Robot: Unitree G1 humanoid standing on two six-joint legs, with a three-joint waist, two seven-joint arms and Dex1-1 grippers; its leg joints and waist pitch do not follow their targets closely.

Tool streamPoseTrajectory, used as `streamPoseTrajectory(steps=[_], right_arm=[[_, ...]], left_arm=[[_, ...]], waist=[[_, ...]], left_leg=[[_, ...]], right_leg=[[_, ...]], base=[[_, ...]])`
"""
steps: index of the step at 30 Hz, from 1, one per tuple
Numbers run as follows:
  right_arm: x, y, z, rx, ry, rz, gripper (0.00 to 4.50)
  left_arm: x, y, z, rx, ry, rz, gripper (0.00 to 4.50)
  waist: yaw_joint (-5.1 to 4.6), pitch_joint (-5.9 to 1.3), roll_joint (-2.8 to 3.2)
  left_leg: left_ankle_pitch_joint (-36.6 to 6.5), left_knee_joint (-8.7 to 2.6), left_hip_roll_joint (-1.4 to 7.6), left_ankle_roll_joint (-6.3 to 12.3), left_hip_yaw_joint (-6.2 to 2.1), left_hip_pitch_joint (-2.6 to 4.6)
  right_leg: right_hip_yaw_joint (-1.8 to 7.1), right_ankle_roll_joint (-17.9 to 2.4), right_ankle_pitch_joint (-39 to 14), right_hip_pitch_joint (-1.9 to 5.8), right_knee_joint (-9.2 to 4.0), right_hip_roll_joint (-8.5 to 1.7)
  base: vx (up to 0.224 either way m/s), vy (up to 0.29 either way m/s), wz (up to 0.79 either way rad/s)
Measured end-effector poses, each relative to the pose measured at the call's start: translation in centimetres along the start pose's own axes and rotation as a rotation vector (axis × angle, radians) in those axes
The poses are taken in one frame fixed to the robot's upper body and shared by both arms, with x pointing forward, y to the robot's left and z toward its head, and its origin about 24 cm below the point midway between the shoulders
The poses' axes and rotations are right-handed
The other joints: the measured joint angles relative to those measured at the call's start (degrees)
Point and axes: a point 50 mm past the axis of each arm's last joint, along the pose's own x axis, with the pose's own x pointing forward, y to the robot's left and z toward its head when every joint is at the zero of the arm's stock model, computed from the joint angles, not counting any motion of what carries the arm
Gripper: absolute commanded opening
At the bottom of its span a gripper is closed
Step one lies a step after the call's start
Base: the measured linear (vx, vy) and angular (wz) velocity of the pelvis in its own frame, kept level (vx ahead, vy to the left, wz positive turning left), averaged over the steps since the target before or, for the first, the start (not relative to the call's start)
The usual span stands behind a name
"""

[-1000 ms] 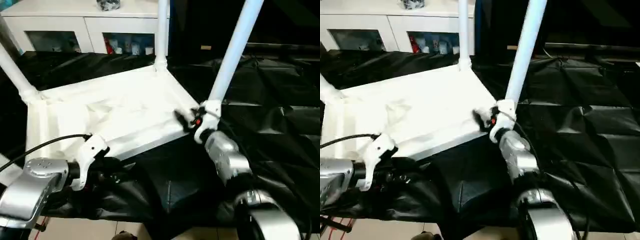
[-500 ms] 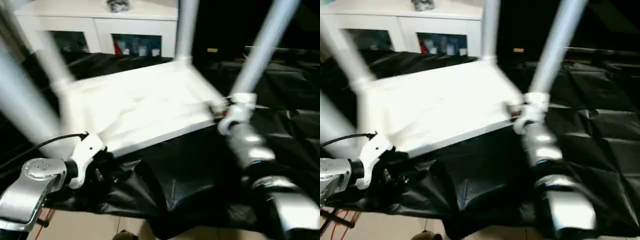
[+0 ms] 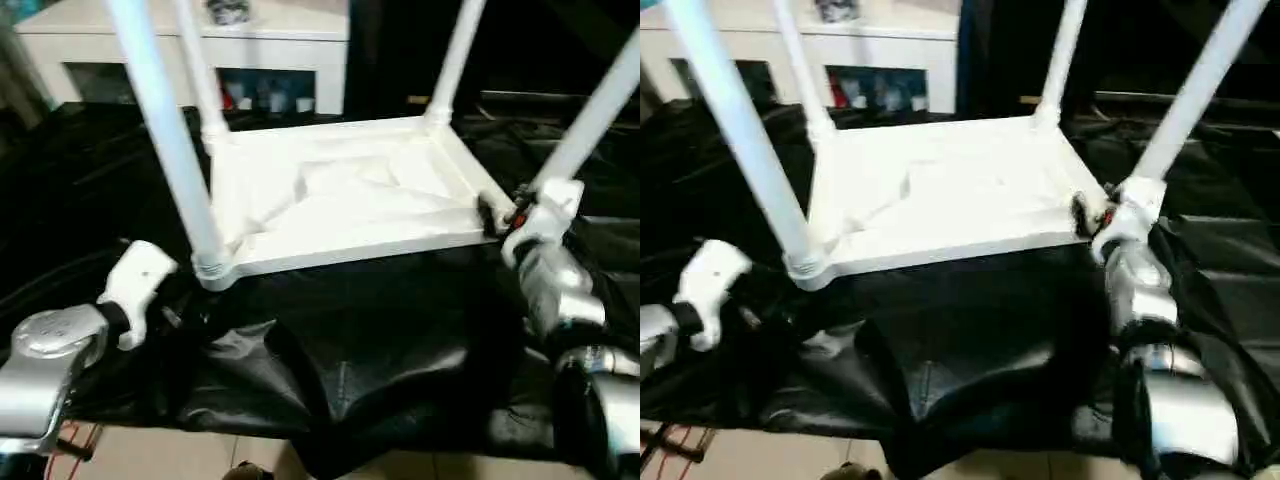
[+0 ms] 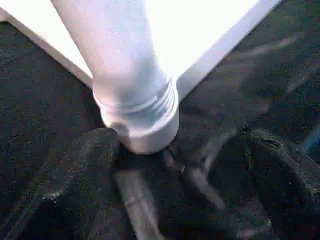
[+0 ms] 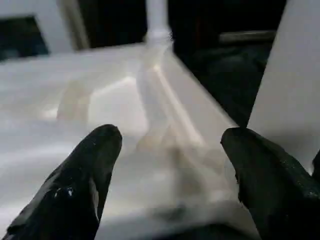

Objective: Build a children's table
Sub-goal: Rotate table base

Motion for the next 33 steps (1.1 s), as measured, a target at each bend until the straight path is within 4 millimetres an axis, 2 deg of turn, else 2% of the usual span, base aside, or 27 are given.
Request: streamPoseTrajectory(steps=[3, 5, 7, 9, 12, 15, 18, 20, 26, 33], right_arm=[[-0.6, 0.4, -1.2, 0.006, 0.014, 0.022, 3.75], [-0.7, 0.4, -1.3, 0.009, 0.006, 0.021, 3.75], [-1.6, 0.1, -1.7, 0.021, -0.028, 0.001, 3.75], [-2.3, 0.7, -3.2, 0.05, -0.011, -0.01, 3.75], [-3.0, 1.0, -5.0, 0.067, 0.038, -0.042, 3.75], [-3.1, 0.4, -5.4, 0.04, 0.063, -0.137, 3.75], [-3.2, 0.0, -5.4, 0.023, 0.071, -0.201, 3.75], [-3.2, -0.1, -5.5, 0.013, 0.087, -0.219, 3.75], [-1.9, 1.5, -5.3, -0.047, 0.149, -0.13, 3.75], [-1.1, 1.6, -4.6, -0.095, 0.175, -0.102, 3.75]], left_arm=[[-0.1, 0.3, 0.1, -0.022, -0.039, 0.011, 4.47], [-0.2, 0.4, 0.2, -0.034, -0.072, 0.025, 4.47], [0.5, 0.4, 1.0, -0.077, -0.186, 0.052, 4.47], [1.7, 0.6, 1.9, -0.111, -0.275, 0.083, 4.47], [3.3, 0.7, 3.6, -0.156, -0.379, 0.104, 4.47], [5.0, 0.9, 5.1, -0.233, -0.473, 0.105, 4.47], [5.7, 1.3, 5.6, -0.26, -0.497, 0.108, 4.47], [6.1, 1.3, 5.6, -0.273, -0.504, 0.102, 4.47], [6.4, 0.0, 6.1, -0.337, -0.549, -0.136, 4.47], [3.1, -2.9, 4.8, -0.317, -0.457, -0.541, 4.47]], waist=[[-0.03, -0.01, -0.02], [0.08, -0.02, -0.04], [0.63, -0.16, -0.32], [0.87, -0.22, -0.44], [0.6, -0.18, -0.36], [0.25, -0.22, -0.45], [-0.08, -0.22, -0.45], [0.06, -0.23, -0.44], [0.49, -0.21, -0.41], [-0.13, -0.17, -0.53]], left_leg=[[0.0, 0.0, 0.01, 0.0, 0.01, 0.01], [0.0, 0.01, 0.01, 0.0, 0.0, 0.01], [0.0, 0.0, 0.01, 0.0, -0.01, 0.04], [0.0, 0.03, 0.0, 0.0, -0.04, 0.06], [0.0, 0.06, -0.09, 0.0, 0.01, 0.07], [0.0, 0.08, -0.08, 0.0, 0.03, 0.1], [0.0, 0.08, -0.06, -0.01, -0.01, 0.11], [0.0, 0.06, -0.06, -0.01, -0.03, 0.09], [0.0, 0.1, -0.08, 0.0, 0.06, -0.02], [0.0, 0.12, -0.04, 0.02, 0.16, 0.06]], right_leg=[[0.02, 0.0, 0.0, -0.05, 0.06, 0.01], [0.02, 0.0, 0.0, -0.06, 0.1, 0.01], [0.0, 0.1, 0.0, 0.02, 0.1, 0.01], [-0.01, 0.1, 0.0, 0.09, 0.1, 0.0], [0.19, 0.1, 0.1, 0.06, 0.09, -0.04], [0.22, 0.2, 0.1, 0.06, 0.09, -0.03], [0.23, 0.3, 0.2, -0.03, 0.11, 0.02], [0.22, 0.3, 0.1, -0.06, 0.11, 0.03], [0.23, 0.3, 0.1, -0.09, 0.05, -0.03], [0.4, 0.4, 0.0, -0.19, 0.13, 0.06]], base=[[0.0, 0.0, 0.0], [0.0, 0.0, 0.0], [0.0, 0.0, 0.0], [0.0, 0.0, 0.0], [0.0, 0.0, 0.0], [0.0, 0.0, 0.0], [0.0, 0.0, 0.0], [0.0, 0.0, 0.0], [0.0, 0.0, 0.0], [0.0, 0.0, 0.0]])
